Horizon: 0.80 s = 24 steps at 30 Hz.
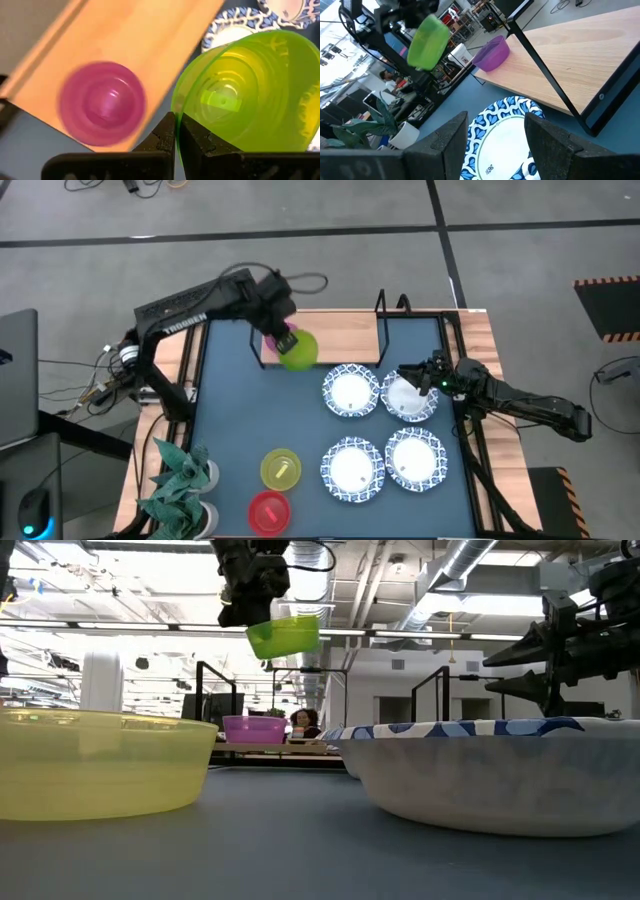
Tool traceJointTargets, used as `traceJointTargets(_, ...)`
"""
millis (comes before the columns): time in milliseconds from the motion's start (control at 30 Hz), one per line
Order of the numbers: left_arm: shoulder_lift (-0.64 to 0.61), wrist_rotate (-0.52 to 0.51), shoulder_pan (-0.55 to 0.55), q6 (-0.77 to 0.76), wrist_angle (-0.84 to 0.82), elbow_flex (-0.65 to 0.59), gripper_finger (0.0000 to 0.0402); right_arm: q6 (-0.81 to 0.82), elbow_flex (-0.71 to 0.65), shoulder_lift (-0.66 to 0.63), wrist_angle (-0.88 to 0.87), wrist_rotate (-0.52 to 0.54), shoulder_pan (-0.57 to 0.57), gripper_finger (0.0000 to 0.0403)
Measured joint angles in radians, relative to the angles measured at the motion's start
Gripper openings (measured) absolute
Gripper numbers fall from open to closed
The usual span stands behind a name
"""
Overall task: Place and stack bowls onto a shelf
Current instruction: Stack the green transparent bowl into the purple transparent bowl on the shelf
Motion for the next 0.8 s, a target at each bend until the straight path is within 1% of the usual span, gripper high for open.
traceJointTargets(133, 0.0, 0.013, 0.09, 0.144, 0.002, 0.025, 0.0, 0.005, 0.0, 0.0, -0.003, 0.017, 0.0, 0.022)
traceJointTargets(267, 0.0, 0.016, 0.165, 0.254, 0.008, 0.029, 0.0, 0.0, 0.0, 0.0, 0.001, 0.033, 0.0, 0.022)
traceJointTargets(400, 0.02, 0.037, 0.207, 0.35, 0.007, 0.031, 0.0, 0.0, 0.0, 0.0, 0.002, 0.042, 0.0, 0.022)
traceJointTargets(500, 0.069, 0.057, 0.216, 0.404, -0.017, 0.043, 0.0, 0.0, 0.0, 0.004, 0.002, 0.043, 0.0, 0.022)
traceJointTargets(600, 0.151, 0.041, 0.211, 0.48, -0.086, 0.117, 0.0, 0.0, 0.0, 0.009, 0.002, 0.046, 0.0, 0.022)
traceJointTargets(667, 0.211, 0.009, 0.209, 0.521, -0.139, 0.191, 0.0, 0.006, 0.0, 0.014, 0.002, 0.047, 0.0, 0.022)
traceJointTargets(800, 0.317, -0.022, 0.223, 0.644, -0.251, 0.365, 0.0, 0.015, 0.0, 0.014, 0.002, 0.05, 0.0, 0.022)
